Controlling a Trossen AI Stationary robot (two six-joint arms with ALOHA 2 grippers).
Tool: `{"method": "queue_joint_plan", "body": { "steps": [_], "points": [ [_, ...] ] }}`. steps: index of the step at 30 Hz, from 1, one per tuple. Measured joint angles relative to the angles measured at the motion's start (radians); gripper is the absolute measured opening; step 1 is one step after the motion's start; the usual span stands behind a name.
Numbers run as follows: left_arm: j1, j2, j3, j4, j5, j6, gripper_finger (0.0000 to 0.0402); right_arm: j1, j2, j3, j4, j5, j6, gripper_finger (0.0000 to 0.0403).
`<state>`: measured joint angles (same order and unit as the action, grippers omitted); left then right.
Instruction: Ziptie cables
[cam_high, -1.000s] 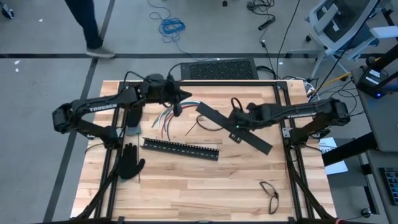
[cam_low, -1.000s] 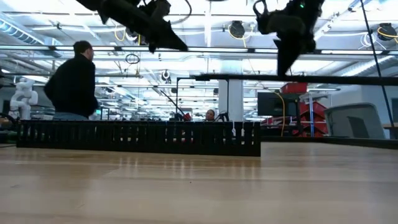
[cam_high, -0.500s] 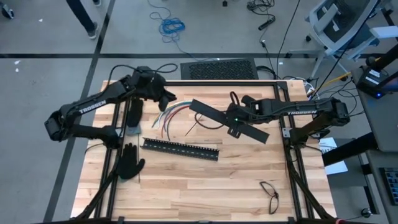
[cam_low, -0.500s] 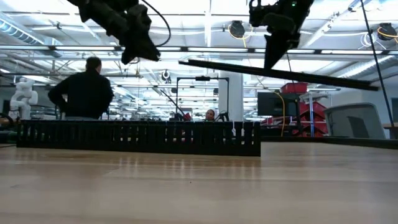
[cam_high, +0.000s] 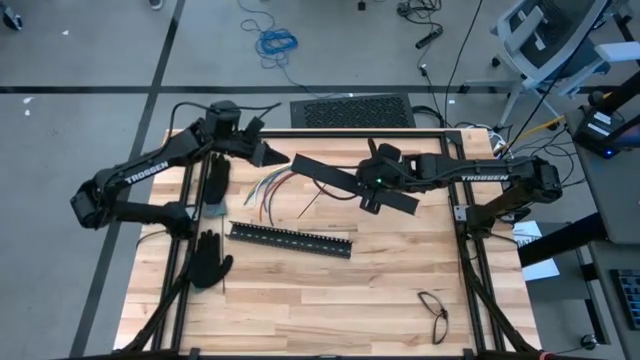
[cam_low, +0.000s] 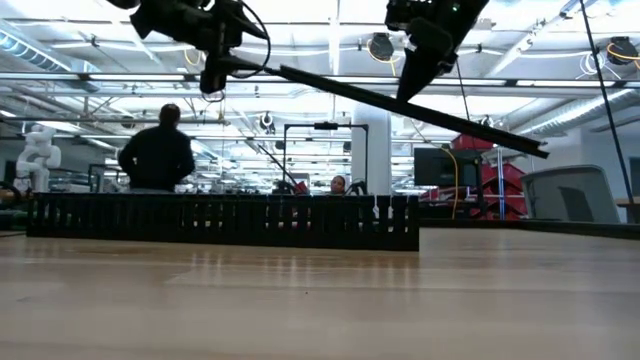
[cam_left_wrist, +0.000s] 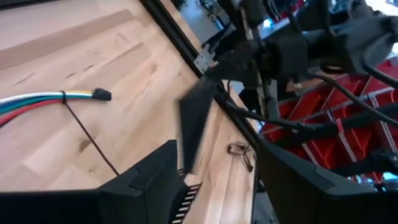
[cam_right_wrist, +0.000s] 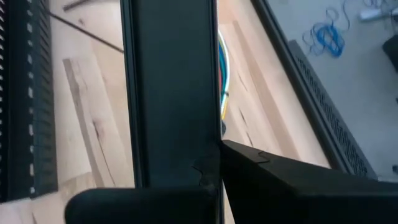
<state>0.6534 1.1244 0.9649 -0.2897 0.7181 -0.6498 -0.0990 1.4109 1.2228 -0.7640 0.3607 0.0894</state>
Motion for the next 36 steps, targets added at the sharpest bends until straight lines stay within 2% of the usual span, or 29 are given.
{"method": "queue_joint_plan", "body": {
  "steps": [6, 22, 25, 36],
  "points": [
    [0.041, 0.000, 0.000, 0.000, 0.001, -0.026, 0.0217, 0.000, 0.000, 0.001, 0.028, -0.004, -0.010, 0.0000],
    [0.035, 0.000, 0.000, 0.000, 0.017, -0.052, 0.0217, -0.029, -0.001, 0.001, 0.129, -0.028, -0.049, 0.0000],
    [0.025, 0.000, 0.000, 0.005, 0.020, -0.048, 0.0217, -0.033, -0.001, 0.001, 0.166, -0.066, -0.050, 0.0000],
    [0.007, 0.015, -0.004, 0.117, 0.013, -0.096, 0.0217, -0.040, 0.003, 0.001, 0.199, -0.096, -0.059, 0.0000]
  ]
}}
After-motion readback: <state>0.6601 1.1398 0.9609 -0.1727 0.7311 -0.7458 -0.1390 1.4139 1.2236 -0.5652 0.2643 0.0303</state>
